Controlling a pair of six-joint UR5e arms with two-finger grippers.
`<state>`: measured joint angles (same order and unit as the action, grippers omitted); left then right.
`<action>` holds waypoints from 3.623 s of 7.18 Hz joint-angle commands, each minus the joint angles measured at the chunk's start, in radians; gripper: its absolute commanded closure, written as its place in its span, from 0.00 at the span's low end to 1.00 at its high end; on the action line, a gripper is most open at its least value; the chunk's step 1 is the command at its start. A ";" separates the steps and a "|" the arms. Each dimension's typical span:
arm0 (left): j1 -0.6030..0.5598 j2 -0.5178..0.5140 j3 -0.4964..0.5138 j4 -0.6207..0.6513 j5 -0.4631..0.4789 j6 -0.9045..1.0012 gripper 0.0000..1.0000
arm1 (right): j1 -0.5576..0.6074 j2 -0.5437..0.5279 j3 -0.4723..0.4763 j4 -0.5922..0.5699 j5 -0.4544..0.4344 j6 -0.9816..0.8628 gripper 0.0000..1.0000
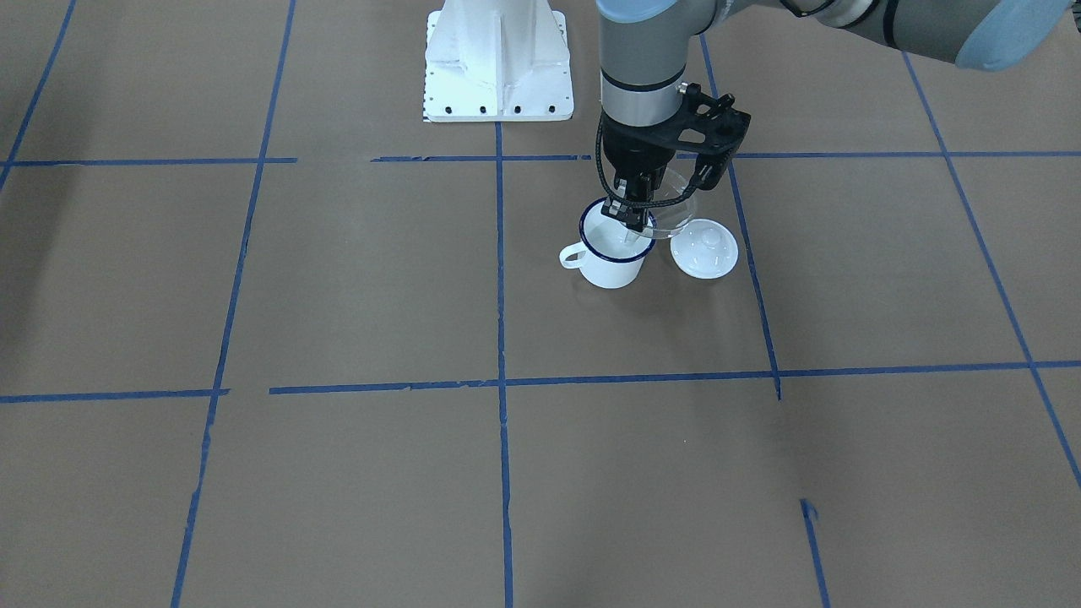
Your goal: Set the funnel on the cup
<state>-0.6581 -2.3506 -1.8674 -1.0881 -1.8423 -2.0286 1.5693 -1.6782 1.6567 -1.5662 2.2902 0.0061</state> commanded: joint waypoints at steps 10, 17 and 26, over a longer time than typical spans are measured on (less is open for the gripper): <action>0.084 -0.067 0.214 -0.033 -0.003 0.045 0.92 | 0.000 0.000 0.000 0.000 0.000 0.000 0.00; -0.168 0.152 -0.007 -0.099 -0.008 0.648 0.01 | 0.000 0.000 0.000 0.000 0.000 0.000 0.00; -0.995 0.797 0.290 -0.607 -0.386 2.177 0.00 | 0.000 0.000 0.000 0.000 0.000 0.000 0.00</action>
<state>-1.5767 -1.5598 -1.6188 -1.7115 -2.2246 0.0451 1.5693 -1.6782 1.6567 -1.5662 2.2902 0.0061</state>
